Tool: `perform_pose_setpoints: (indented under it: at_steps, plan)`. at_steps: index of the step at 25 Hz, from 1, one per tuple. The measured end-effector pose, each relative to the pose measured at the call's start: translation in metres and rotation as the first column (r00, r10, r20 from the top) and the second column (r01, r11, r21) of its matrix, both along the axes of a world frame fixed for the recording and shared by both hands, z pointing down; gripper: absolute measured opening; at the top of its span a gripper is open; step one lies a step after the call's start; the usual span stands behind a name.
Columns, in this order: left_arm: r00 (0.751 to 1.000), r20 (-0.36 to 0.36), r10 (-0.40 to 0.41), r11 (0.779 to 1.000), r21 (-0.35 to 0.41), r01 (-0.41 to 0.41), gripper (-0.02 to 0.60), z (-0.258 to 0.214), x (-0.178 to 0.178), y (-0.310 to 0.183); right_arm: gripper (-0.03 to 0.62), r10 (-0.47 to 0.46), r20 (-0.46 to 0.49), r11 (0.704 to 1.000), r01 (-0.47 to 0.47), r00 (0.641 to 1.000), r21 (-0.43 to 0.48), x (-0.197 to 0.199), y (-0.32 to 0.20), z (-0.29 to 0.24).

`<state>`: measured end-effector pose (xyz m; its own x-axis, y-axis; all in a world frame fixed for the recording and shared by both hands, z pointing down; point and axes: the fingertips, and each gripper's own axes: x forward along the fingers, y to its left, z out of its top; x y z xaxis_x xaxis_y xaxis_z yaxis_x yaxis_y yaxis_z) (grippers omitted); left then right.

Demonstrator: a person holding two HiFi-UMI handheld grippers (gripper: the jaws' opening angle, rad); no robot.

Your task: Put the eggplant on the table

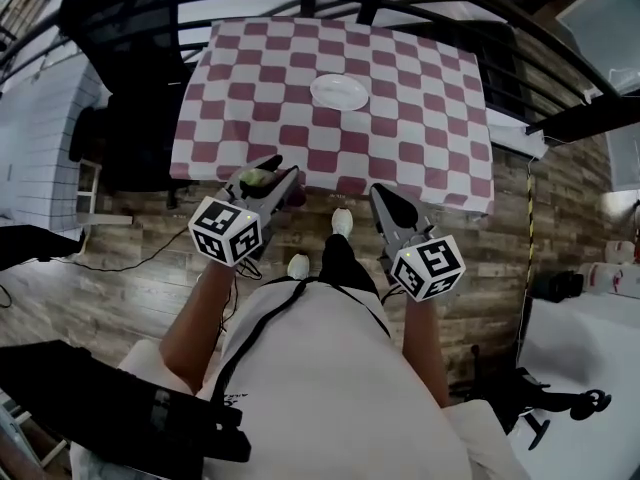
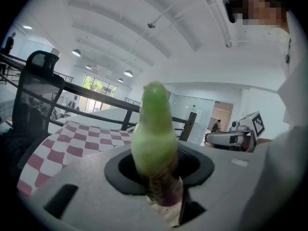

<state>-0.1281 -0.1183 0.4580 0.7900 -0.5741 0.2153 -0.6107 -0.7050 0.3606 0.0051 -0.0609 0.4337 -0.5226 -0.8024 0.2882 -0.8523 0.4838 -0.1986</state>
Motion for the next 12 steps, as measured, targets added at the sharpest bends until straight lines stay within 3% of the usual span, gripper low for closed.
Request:
perform_pose_setpoints:
  at_steps: [12]
  plan:
    - [0.998,0.033,-0.051,0.999,-0.008,0.052,0.16,0.003,0.054,-0.093,0.006,-0.137,0.0,0.99,0.137,0.991,-0.03,0.035,-0.101,0.009]
